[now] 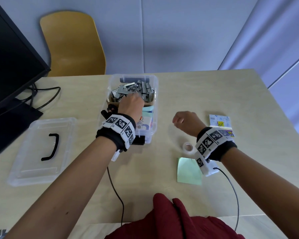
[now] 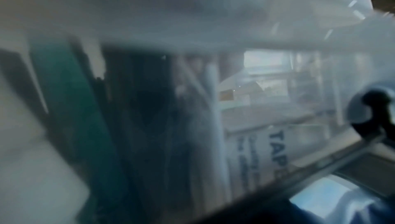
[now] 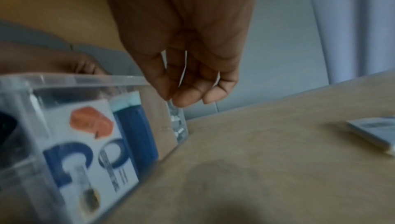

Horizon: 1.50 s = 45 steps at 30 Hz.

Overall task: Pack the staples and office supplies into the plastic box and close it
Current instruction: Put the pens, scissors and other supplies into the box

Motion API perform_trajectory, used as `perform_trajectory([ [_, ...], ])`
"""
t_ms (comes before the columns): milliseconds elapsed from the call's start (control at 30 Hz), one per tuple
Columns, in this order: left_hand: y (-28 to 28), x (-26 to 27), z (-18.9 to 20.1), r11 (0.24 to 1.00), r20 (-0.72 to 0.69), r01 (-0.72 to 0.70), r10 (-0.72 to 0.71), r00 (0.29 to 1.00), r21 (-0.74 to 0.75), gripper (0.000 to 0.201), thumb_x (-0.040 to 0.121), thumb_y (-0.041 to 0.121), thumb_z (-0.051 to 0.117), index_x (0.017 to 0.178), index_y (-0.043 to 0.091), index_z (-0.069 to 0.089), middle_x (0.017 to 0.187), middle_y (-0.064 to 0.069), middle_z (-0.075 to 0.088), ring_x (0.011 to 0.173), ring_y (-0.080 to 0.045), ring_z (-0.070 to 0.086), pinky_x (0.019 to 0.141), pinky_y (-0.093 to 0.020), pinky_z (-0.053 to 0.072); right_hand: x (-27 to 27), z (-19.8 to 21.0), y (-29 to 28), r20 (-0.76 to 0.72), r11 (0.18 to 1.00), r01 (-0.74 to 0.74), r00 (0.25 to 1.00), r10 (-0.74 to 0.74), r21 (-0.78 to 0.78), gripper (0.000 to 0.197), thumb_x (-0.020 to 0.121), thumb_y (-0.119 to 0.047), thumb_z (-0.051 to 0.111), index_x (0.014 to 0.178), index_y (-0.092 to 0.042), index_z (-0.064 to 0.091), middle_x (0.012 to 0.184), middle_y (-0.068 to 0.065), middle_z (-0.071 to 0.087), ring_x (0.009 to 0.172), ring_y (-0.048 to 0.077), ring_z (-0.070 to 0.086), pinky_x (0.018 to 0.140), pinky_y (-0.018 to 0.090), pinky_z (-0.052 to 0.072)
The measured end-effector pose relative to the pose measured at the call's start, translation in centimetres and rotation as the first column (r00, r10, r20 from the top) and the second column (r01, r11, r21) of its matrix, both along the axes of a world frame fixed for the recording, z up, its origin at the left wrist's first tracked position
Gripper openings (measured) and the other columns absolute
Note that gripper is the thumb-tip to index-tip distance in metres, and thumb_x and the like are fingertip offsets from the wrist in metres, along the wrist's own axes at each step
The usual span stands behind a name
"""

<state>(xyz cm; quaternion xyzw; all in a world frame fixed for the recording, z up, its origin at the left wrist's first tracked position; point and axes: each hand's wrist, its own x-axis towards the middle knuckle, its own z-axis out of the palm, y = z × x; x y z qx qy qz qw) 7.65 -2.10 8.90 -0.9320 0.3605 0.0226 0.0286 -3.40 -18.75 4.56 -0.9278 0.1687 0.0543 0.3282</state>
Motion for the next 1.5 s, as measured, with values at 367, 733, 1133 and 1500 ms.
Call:
perform_trajectory([
  [367,-0.5,-1.3,-0.2,0.996,-0.08,-0.077,0.074,0.994,-0.038,0.025,0.093,-0.001,0.04,0.111,0.002,0.058,0.113,-0.018,0.059,0.105,-0.034,0.057,0.083,-0.039,0.047,-4.9,-4.4,0.8,-0.345,0.985,-0.06,0.939,0.0,-0.163,0.028,0.077,-0.011,0.058,0.105,-0.016,0.056,0.097,0.003,0.038,0.098,0.032,0.051,0.086,0.032,0.046],
  [733,1.6,-1.3,0.1,1.0,-0.199,0.031,-0.03,0.98,-0.001,0.04,0.092,0.007,0.047,0.13,0.015,0.053,0.128,-0.009,0.051,0.116,-0.028,0.051,0.091,-0.037,0.042,-0.1,1.6,2.0,0.145,0.989,0.15,0.978,-0.148,-0.007,0.04,0.075,-0.015,0.069,0.115,-0.012,0.062,0.106,0.017,0.055,0.096,0.03,0.055,0.077,0.02,0.033],
  [1133,5.2,-0.4,1.7,0.87,-0.186,-0.341,0.292,0.938,-0.357,0.03,0.091,-0.001,0.044,0.111,0.008,0.065,0.116,-0.012,0.061,0.107,-0.03,0.054,0.087,-0.039,0.047,7.7,4.0,9.1,0.048,0.926,-0.278,0.953,0.3,-0.255,0.022,0.084,-0.01,0.059,0.104,-0.003,0.055,0.107,0.012,0.06,0.101,0.026,0.056,0.08,0.028,0.044],
  [1500,4.6,-0.4,0.0,0.96,-0.096,-0.229,0.216,0.972,-0.159,0.02,0.091,0.007,0.045,0.095,0.01,0.064,0.095,-0.009,0.067,0.099,-0.029,0.058,0.092,-0.034,0.034,8.3,2.7,10.2,0.171,0.957,-0.158,0.964,0.202,-0.242,0.018,0.088,-0.002,0.051,0.087,0.0,0.069,0.088,0.006,0.048,0.081,0.021,0.051,0.076,0.025,0.044],
])
